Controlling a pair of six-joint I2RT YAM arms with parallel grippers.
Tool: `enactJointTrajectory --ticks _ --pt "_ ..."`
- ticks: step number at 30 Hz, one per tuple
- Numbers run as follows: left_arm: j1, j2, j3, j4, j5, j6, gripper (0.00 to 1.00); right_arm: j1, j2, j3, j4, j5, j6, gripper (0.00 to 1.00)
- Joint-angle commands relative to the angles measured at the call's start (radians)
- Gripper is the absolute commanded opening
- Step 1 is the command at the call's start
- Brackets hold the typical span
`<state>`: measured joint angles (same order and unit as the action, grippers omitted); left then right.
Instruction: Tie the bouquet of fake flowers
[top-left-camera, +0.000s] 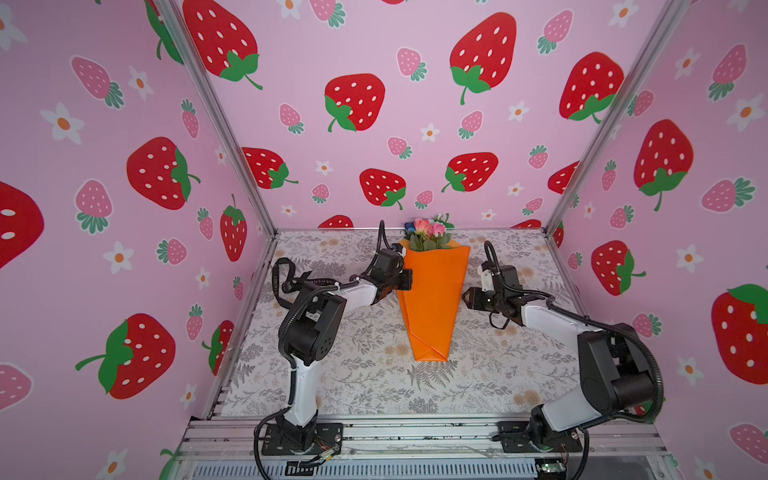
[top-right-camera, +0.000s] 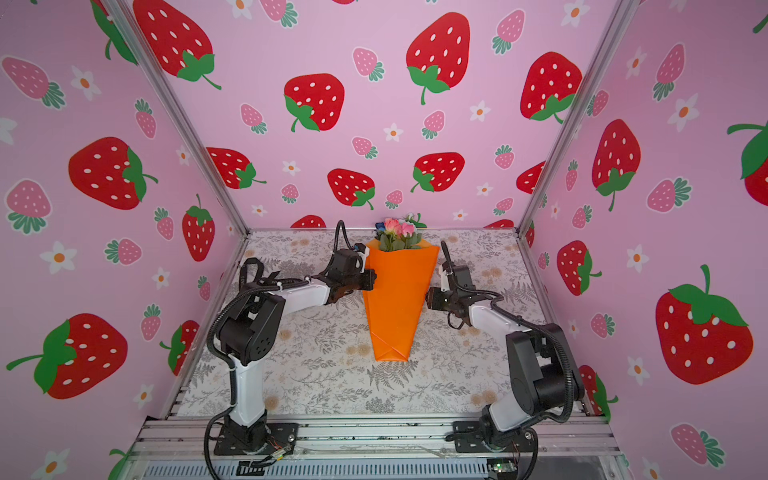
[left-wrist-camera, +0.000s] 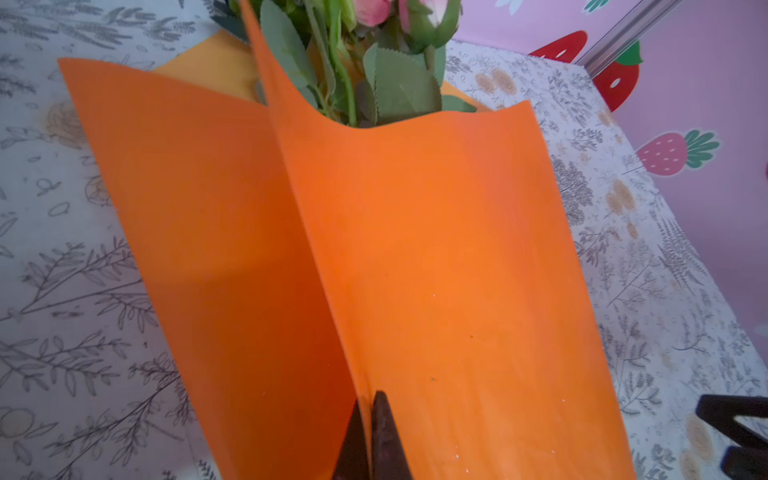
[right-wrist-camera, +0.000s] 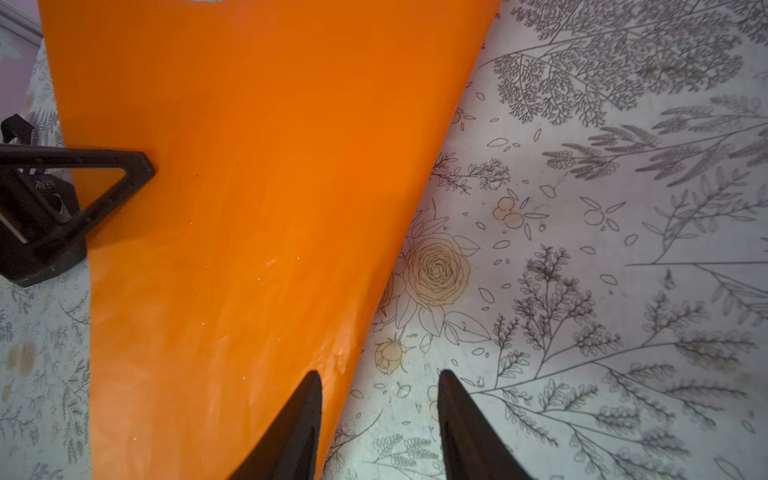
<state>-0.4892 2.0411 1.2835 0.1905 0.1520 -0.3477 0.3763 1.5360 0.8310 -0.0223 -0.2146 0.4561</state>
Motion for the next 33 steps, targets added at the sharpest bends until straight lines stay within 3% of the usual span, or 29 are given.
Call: enactJointTrajectory --ticks 1,13,16,23,33 --pt "-0.005 -0.029 -0.026 0.010 -0.065 0.009 0.00 0.019 -0.035 -0.025 0.019 -0.031 0.014 0.47" --pt "-0.005 -0.016 -0.034 0.016 -0.104 0.042 0.00 0.069 -0.016 -0.019 0.034 0.003 0.019 0.43" --pt "-0.005 -0.005 -0.019 0.010 -0.103 0.068 0.00 0.069 0.018 0.025 0.025 0.041 0.013 0.38" --pt "-0.003 0.020 0.033 -0.032 -0.099 0.057 0.00 0.069 0.124 0.124 0.071 -0.040 0.020 0.25" --pt "-0.002 0.059 0.065 -0.077 -0.096 0.004 0.00 0.066 0.292 0.242 0.055 -0.040 0.002 0.20"
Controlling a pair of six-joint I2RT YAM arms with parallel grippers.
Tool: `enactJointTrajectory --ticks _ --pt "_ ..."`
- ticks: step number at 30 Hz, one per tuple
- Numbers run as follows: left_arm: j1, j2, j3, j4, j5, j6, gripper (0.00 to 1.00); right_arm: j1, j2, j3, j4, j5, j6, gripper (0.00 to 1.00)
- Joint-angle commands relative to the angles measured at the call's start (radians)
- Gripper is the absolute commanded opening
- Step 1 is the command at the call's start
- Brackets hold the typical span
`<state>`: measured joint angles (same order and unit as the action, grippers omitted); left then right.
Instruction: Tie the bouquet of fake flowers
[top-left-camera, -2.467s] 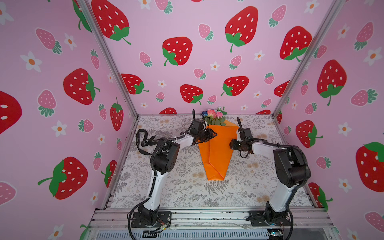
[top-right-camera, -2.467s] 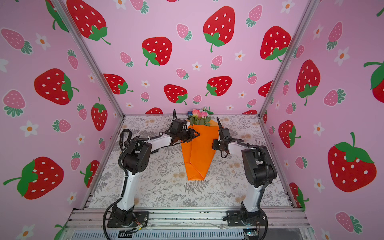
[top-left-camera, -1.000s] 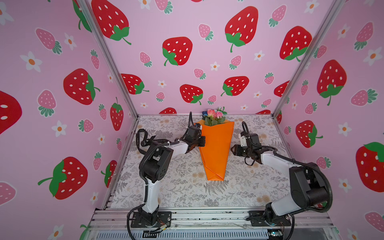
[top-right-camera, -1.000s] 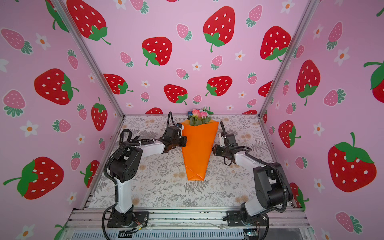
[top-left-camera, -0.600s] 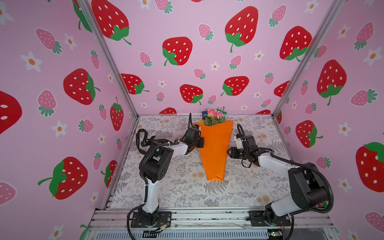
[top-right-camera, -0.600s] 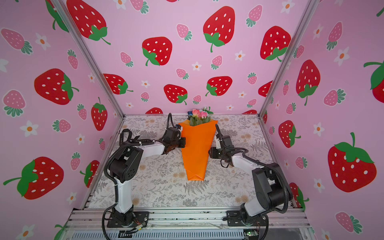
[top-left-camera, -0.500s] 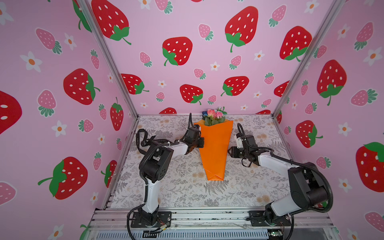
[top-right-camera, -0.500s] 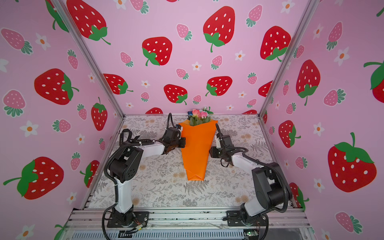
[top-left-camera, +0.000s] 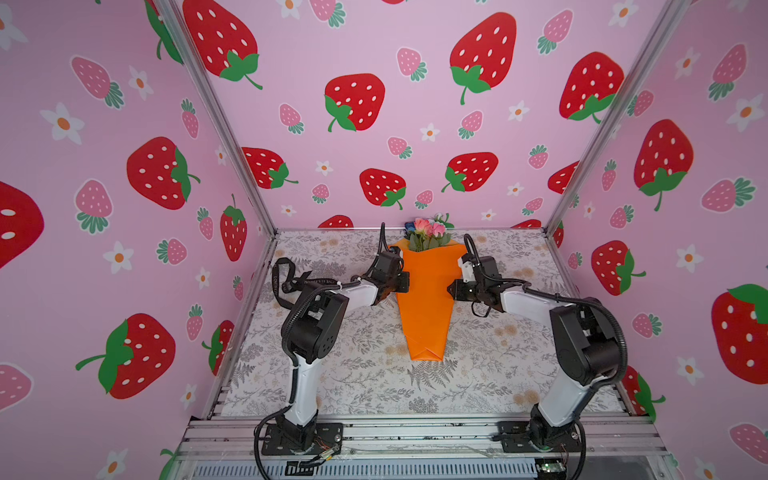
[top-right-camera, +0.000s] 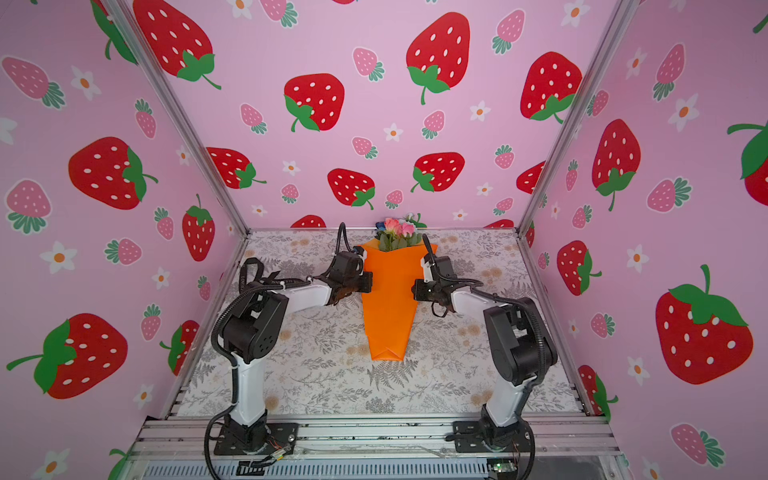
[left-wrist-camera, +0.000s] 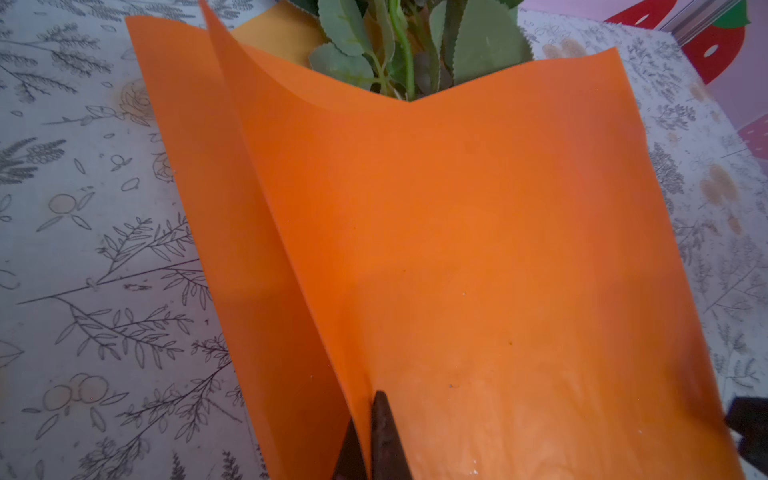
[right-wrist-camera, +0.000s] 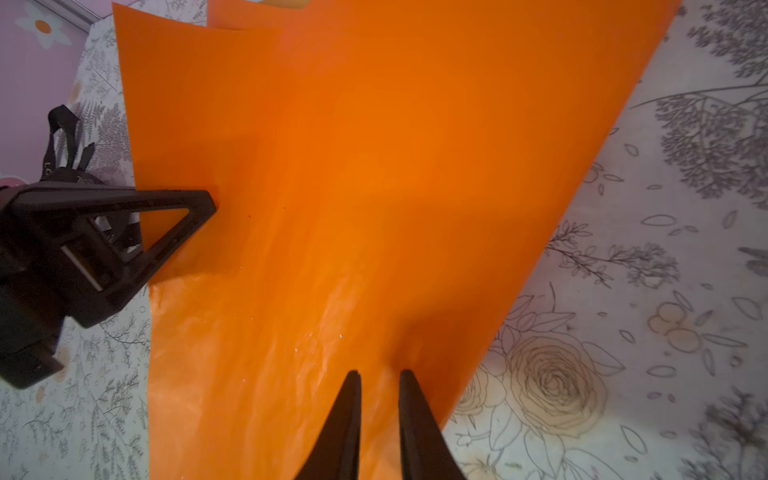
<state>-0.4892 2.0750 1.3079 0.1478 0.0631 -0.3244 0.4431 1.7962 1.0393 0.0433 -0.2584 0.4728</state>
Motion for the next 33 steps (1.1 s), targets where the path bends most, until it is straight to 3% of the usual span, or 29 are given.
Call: enactJointTrajectory --ticks 1,10,15,27,33 --pt "-0.001 0.026 0.040 -0.038 -0.013 -0.026 0.00 -0.002 0.049 0.045 -0.014 0.006 -0.020 0.20" --pt "0.009 0.024 0.031 -0.067 -0.049 -0.042 0.00 -0.040 0.175 0.143 -0.032 0.022 -0.091 0.23" --pt "0.009 0.029 0.036 -0.070 -0.033 -0.038 0.00 -0.046 0.154 0.181 -0.068 -0.052 -0.119 0.24" --pt "0.011 0.037 0.033 -0.068 -0.017 -0.041 0.00 -0.021 -0.132 -0.131 0.050 -0.254 0.071 0.22" --pt "0.016 0.046 0.039 -0.075 -0.013 -0.042 0.00 0.021 -0.161 -0.241 0.154 -0.317 0.153 0.22"
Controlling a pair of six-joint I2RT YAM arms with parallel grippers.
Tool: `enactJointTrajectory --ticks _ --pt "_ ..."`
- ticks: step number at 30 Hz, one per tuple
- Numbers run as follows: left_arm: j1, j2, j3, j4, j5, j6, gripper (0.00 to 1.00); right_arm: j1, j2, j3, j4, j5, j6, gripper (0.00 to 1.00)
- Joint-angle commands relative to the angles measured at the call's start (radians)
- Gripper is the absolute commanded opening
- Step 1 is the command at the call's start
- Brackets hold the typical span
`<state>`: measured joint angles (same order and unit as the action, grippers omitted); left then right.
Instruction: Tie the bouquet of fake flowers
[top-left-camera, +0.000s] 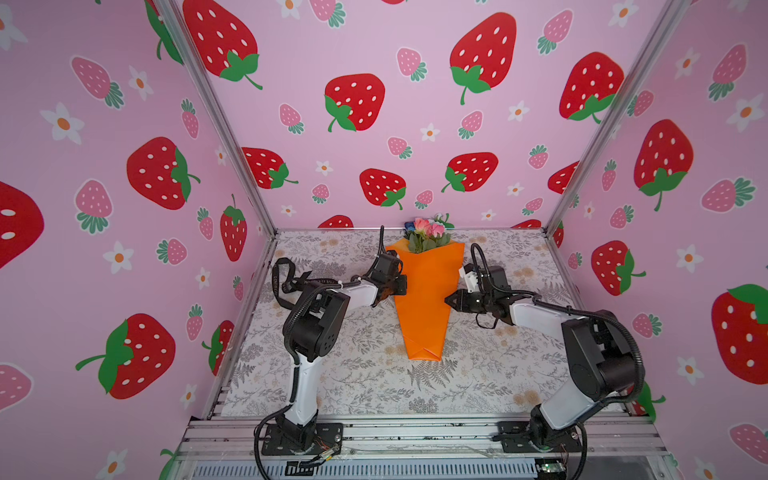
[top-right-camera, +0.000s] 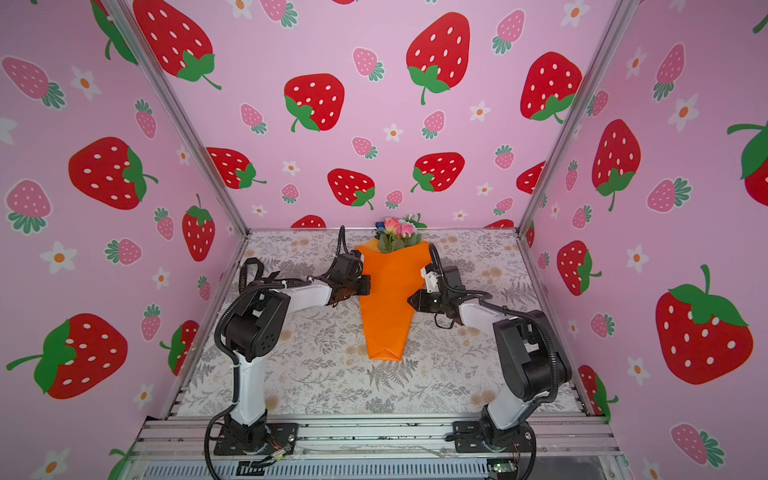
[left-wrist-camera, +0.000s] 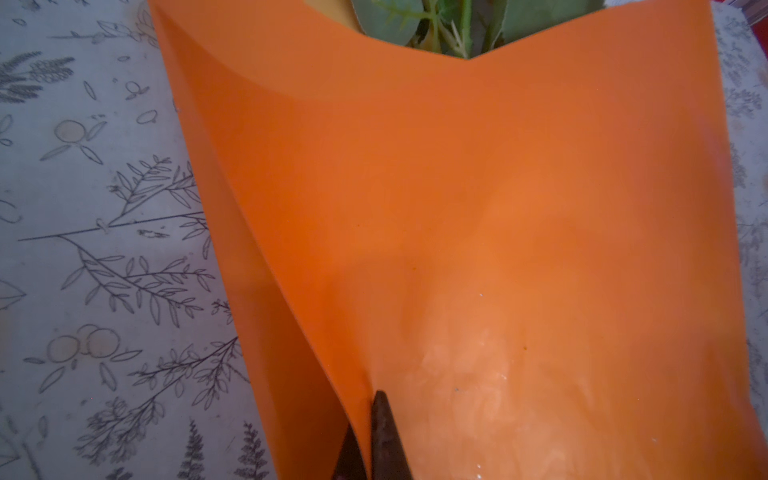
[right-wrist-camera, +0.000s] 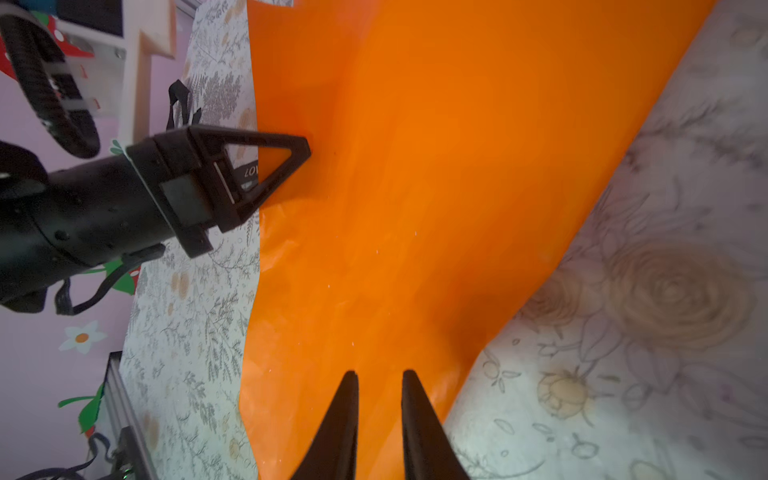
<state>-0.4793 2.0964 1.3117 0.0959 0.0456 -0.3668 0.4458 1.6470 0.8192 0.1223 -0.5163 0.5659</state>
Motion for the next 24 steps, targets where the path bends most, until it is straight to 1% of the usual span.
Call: enactJointTrajectory --ticks 1,5,11,19,24 --pt "0.006 0.027 0.035 -0.022 0.005 -0.002 0.00 0.022 -0.001 -0.025 0.077 -0.055 0.061 0.22" --pt "0.007 0.030 0.037 -0.018 0.014 -0.005 0.00 0.022 0.068 -0.014 0.067 -0.023 0.050 0.22" --pt "0.008 0.032 0.037 -0.017 0.017 -0.002 0.00 0.000 0.160 0.051 0.047 0.037 0.019 0.22" --pt "0.009 0.042 0.039 -0.012 0.028 -0.006 0.00 -0.044 0.221 0.131 0.035 0.070 -0.012 0.27" --pt "0.009 0.041 0.037 -0.006 0.034 -0.008 0.00 -0.086 0.264 0.170 0.036 0.094 -0.032 0.28"
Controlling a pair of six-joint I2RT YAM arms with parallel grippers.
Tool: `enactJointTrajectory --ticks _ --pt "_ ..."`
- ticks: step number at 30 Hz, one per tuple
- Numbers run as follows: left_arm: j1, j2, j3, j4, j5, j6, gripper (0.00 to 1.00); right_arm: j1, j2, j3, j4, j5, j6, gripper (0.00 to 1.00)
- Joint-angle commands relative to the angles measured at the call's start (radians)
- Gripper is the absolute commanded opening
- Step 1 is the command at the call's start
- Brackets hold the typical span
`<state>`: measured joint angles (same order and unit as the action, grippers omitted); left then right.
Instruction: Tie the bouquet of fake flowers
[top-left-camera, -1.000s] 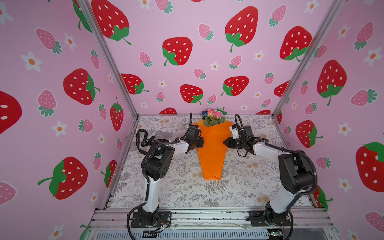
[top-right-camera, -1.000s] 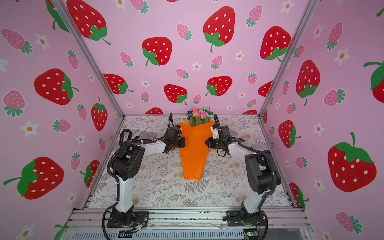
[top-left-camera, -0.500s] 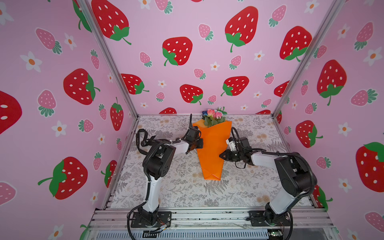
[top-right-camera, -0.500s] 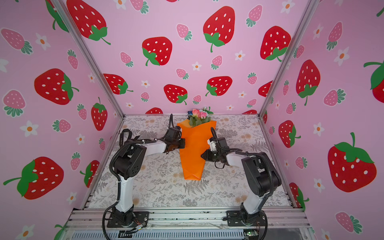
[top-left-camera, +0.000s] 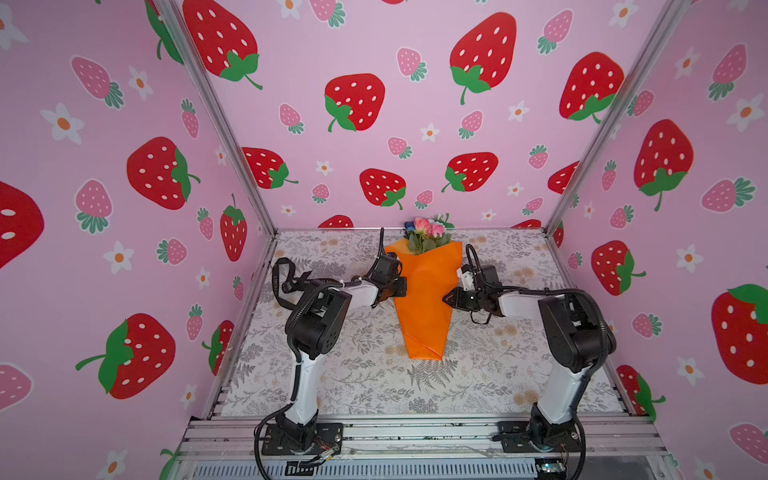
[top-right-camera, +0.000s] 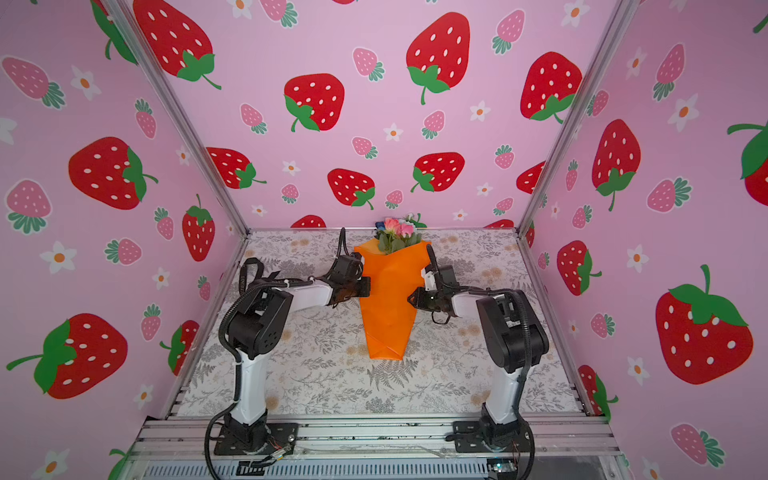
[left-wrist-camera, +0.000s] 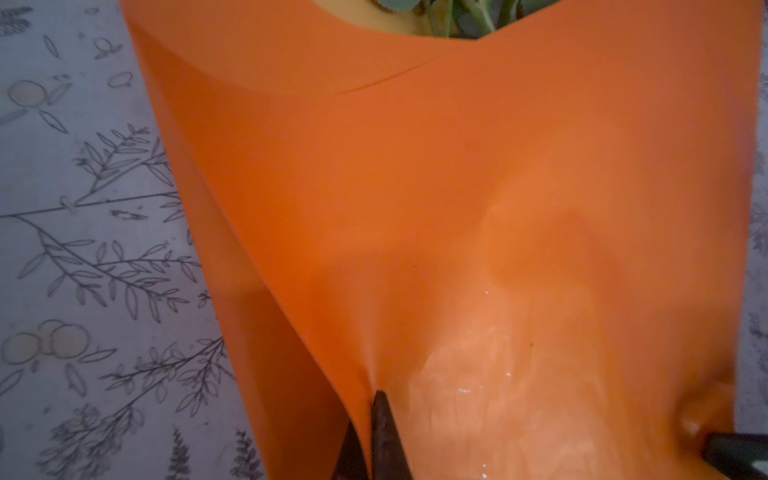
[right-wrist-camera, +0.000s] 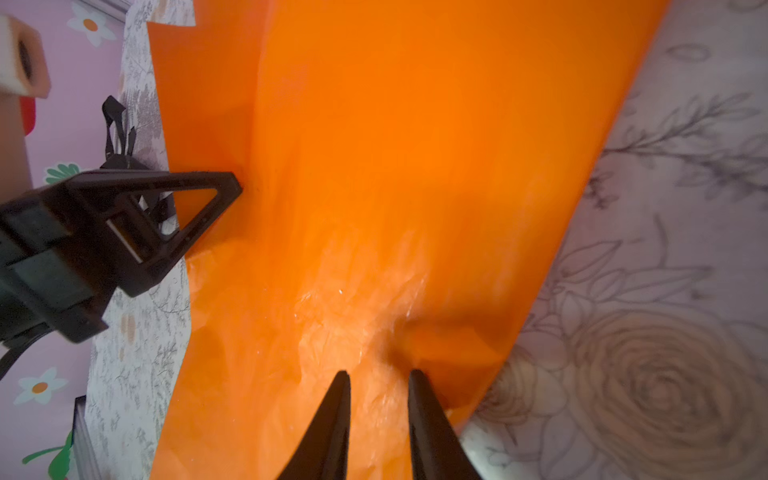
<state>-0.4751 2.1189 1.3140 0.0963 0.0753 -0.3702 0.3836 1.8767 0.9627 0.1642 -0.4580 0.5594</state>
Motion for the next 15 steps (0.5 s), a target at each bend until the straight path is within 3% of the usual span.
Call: enactJointTrajectory --ticks 1,15 --pt "0.004 0.018 0.033 -0.007 0.003 -0.003 0.00 -0.034 0.047 0.038 -0.005 0.035 -0.028 0.28" --pt "0.008 0.008 0.027 0.001 0.029 0.013 0.00 -0.125 0.159 0.230 0.014 -0.008 -0.038 0.29"
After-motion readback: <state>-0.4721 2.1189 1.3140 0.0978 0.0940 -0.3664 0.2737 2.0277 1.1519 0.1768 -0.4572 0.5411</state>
